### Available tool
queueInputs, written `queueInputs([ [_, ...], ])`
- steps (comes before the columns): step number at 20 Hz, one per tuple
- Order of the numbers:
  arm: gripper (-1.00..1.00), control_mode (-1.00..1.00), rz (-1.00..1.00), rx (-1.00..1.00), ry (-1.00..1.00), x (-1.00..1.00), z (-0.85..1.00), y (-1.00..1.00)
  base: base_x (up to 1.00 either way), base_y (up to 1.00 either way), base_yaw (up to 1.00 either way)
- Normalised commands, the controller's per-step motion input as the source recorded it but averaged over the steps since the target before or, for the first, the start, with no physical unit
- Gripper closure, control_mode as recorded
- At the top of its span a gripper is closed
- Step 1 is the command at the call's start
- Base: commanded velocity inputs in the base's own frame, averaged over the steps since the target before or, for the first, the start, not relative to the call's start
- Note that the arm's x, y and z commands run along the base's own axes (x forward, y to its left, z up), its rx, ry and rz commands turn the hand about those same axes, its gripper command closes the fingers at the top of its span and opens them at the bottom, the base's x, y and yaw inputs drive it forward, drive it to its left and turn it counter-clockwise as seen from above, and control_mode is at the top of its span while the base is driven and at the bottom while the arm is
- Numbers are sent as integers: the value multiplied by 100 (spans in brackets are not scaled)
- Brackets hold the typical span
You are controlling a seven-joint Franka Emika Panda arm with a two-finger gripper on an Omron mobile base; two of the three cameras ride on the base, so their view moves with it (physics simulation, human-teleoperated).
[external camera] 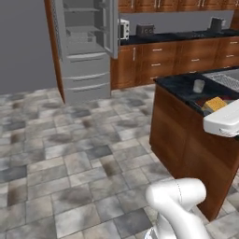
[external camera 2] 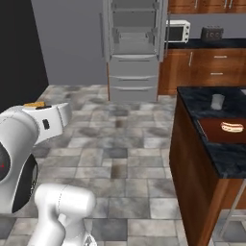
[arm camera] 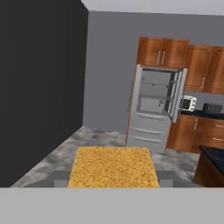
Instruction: Take the cakes from the fridge and place them on the empty tray on the dining counter.
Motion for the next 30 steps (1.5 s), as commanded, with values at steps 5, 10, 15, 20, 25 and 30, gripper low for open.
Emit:
queueInputs([
  [5, 100, 100, 0, 0, 0, 0, 0, 0, -100, 0, 0],
  [10, 100, 100, 0, 0, 0, 0, 0, 0, -94, -19, 0],
  [15, 100, 100, 0, 0, 0, 0, 0, 0, -16, -90, 0],
  [20, 100, 100, 0, 0, 0, 0, 0, 0, 0, -100, 1],
  [25, 100, 100, 0, 0, 0, 0, 0, 0, 0, -100, 0],
  [30, 100, 100, 0, 0, 0, 0, 0, 0, 0, -100, 0],
])
